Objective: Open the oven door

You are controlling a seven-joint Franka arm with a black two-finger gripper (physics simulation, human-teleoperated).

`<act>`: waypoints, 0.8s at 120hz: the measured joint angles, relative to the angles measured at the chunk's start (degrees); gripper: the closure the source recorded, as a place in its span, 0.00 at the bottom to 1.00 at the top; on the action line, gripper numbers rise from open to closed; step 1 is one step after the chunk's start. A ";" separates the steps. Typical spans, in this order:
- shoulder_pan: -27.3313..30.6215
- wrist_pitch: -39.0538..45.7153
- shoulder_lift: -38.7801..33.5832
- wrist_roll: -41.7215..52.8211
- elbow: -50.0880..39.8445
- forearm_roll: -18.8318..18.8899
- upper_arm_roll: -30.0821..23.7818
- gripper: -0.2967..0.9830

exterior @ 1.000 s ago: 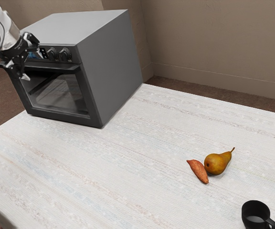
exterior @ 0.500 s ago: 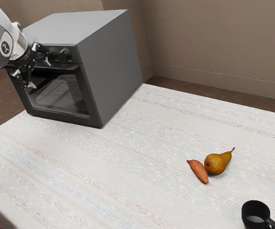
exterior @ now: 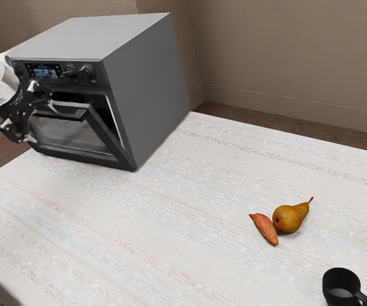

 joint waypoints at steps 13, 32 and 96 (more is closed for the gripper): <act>0.21 2.41 -6.65 0.09 -8.39 0.15 0.10 0.23; 3.15 4.45 -17.84 -0.38 -20.12 0.37 0.11 0.23; -15.52 -36.24 -7.71 -43.47 5.49 2.44 -18.82 0.23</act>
